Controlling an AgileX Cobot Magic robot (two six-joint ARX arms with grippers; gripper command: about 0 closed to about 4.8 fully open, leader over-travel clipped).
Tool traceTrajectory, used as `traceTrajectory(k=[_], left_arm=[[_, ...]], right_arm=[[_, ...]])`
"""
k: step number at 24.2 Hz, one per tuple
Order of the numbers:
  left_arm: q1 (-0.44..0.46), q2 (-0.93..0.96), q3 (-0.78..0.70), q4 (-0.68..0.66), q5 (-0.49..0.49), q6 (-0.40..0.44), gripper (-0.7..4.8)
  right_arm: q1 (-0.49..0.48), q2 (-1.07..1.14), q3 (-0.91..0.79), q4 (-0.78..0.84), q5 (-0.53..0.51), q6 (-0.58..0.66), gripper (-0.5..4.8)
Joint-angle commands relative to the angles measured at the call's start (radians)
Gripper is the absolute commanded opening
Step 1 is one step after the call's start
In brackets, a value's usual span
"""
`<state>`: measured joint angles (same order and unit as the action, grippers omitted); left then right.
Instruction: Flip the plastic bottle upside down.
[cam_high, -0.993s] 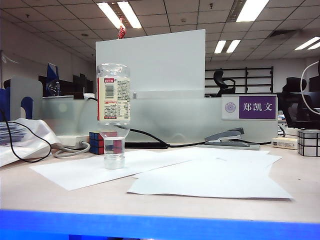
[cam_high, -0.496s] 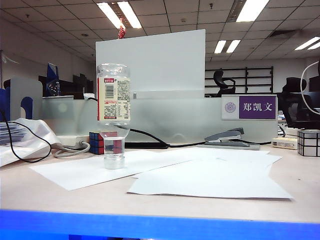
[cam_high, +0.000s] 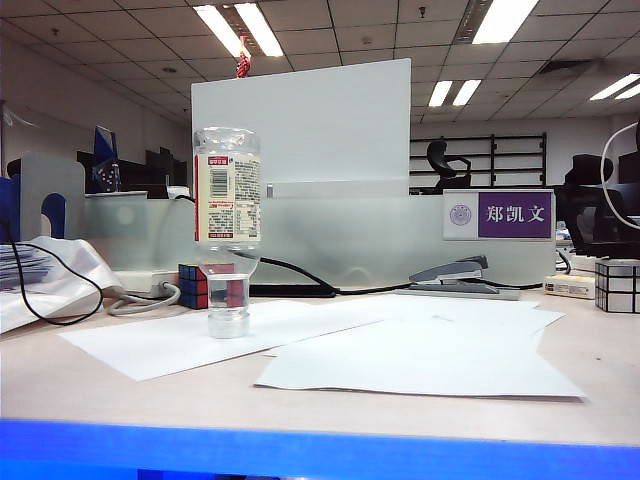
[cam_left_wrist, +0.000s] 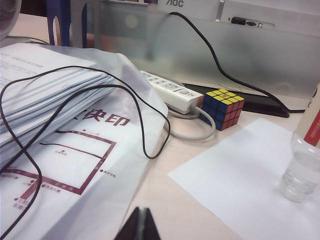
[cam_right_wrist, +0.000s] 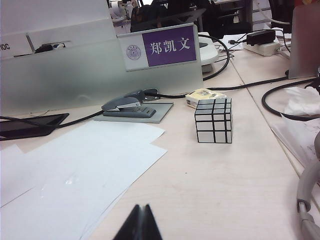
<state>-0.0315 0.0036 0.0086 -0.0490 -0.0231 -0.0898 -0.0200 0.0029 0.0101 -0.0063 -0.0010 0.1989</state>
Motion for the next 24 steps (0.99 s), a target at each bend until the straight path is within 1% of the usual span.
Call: traceTrajectory(k=[1,6,13,24], left_arm=[[0.002,-0.002,0.001,0.005,0.001,0.004,-0.05],[0.002,-0.002,0.001,0.005,0.001,0.004,-0.05],[0.002,-0.002,0.001,0.005,0.0,0.004,-0.05],[0.002,-0.002,0.001,0.005,0.001,0.004,-0.05]], right_arm=[[0.0,-0.002,-0.002,0.018,0.0,-0.02,-0.05],[-0.001,-0.002,-0.002,0.018,0.003,-0.025,-0.05],[-0.002,-0.002,-0.002,0.018,0.007,-0.066,-0.05],[-0.002,-0.002,-0.002,0.019,0.009,-0.066,-0.05]])
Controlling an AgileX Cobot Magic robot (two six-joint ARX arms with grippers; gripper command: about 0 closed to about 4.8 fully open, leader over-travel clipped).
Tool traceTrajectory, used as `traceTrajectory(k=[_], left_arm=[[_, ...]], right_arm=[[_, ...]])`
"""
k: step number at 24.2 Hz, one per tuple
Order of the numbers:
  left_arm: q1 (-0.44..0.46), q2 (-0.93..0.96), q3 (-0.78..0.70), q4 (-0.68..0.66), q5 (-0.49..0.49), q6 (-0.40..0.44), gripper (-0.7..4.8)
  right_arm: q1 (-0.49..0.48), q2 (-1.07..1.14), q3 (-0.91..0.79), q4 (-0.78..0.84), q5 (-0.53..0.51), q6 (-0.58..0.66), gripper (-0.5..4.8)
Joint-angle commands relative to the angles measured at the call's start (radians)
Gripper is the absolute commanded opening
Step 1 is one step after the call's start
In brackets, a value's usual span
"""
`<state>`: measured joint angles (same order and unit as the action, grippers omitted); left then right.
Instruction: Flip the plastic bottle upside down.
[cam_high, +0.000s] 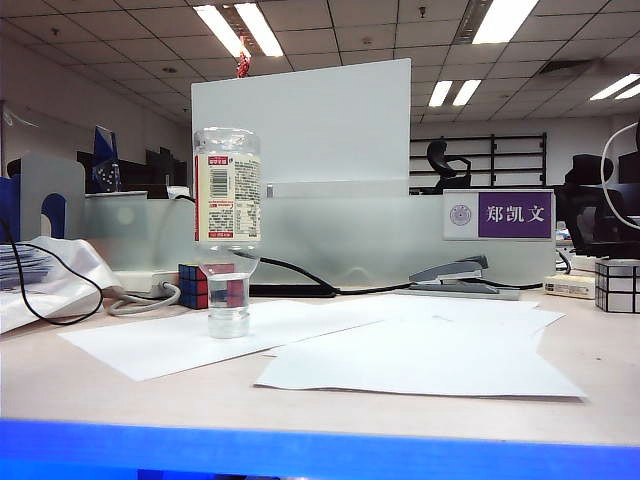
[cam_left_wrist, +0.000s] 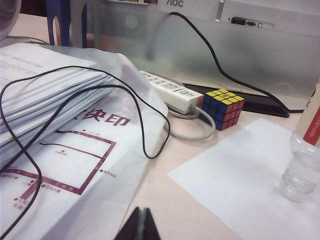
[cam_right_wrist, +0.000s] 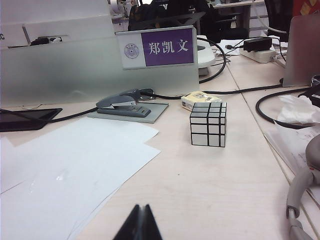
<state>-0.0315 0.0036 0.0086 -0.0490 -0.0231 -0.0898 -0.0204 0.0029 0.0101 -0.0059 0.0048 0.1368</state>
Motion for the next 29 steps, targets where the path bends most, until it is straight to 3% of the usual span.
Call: traceTrajectory(k=[1,29], left_arm=[[0.002,-0.002,0.001,0.005,0.0,0.004,-0.05],[0.002,-0.002,0.001,0.005,0.0,0.004,-0.05]], right_arm=[[-0.001,-0.002,-0.002,0.019,0.003,-0.003,-0.05],[0.001,-0.002,-0.002,0.003,0.0,-0.003,-0.05]])
